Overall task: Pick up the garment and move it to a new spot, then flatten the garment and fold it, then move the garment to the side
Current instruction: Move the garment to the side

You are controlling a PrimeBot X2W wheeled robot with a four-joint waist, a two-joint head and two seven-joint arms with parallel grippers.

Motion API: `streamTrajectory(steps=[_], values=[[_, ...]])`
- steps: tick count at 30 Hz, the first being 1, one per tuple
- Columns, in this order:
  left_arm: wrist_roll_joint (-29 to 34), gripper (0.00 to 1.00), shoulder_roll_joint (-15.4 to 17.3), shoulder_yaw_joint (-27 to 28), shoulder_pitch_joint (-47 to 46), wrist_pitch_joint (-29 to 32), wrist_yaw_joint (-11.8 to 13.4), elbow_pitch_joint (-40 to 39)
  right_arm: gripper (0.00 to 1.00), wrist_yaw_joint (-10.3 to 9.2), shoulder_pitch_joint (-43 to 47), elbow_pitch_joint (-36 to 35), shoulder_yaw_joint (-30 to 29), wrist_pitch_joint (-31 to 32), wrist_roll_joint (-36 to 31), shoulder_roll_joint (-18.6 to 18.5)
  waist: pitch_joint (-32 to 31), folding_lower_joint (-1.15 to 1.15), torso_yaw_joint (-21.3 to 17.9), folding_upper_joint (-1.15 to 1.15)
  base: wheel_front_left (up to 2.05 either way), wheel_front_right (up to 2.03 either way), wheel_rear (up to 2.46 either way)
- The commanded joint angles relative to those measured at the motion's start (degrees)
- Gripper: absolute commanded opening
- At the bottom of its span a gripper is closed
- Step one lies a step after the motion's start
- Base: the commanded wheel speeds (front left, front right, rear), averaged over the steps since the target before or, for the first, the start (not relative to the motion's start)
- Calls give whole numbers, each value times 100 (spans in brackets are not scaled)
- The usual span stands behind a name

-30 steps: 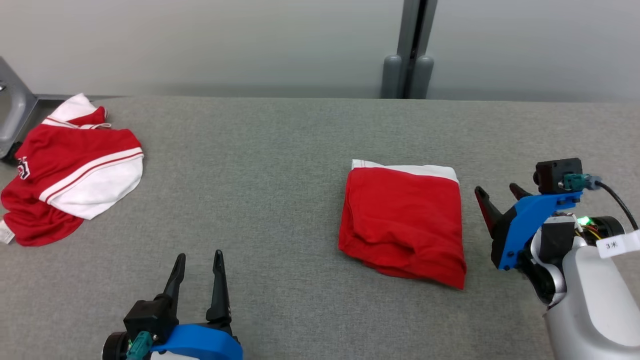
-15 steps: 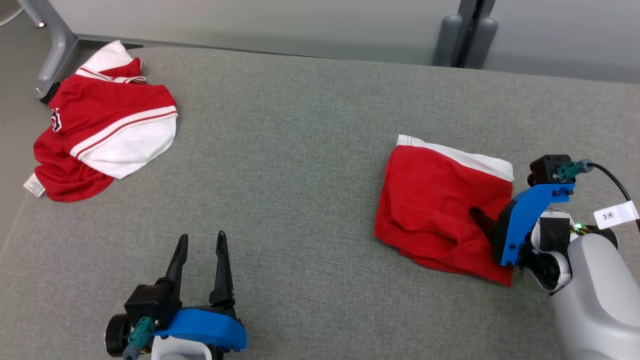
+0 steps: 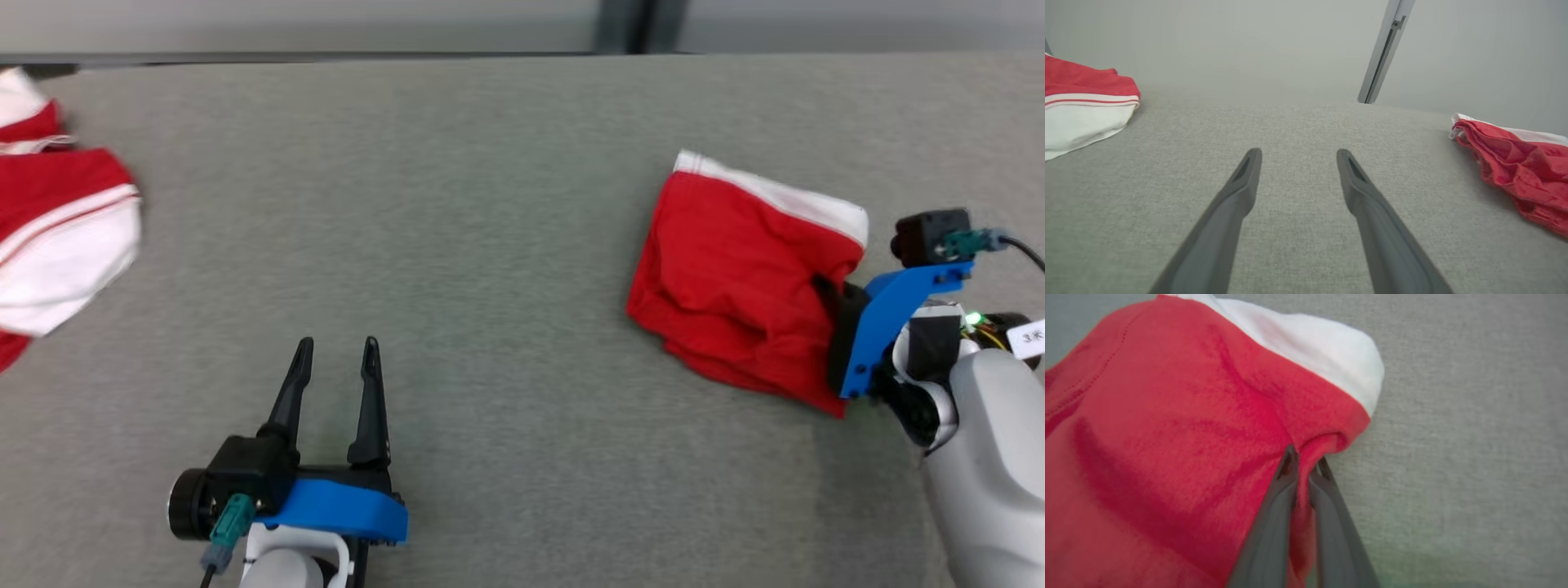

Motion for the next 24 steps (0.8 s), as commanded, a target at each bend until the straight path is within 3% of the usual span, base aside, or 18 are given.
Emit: streamTrajectory(steps=[1,8,13,19,24], values=[[50,100,38,-21,-78,-26,-11,-41,0,-3,-46,-49,8,-51,24,-96,-69,-1,-242,0,0,0,0],[256,100,206,-208,-319,147,-80,-351,0,-3,83,-374,-271,-319,215,-411,304,-1,-1280,0,0,0,0],[385,100,352,-288,-533,391,-110,-682,0,-2,174,-509,-590,-478,242,-425,608,-1,-1722,0,0,0,0],[458,100,474,-376,-648,619,-119,-968,0,-2,-59,-423,-898,-466,133,-487,871,-1,-1784,0,0,0,0],[514,100,542,-403,-681,728,-58,-1162,0,-2,-568,-143,-1119,-257,-97,-788,1057,-1,-1465,0,0,0,0]])
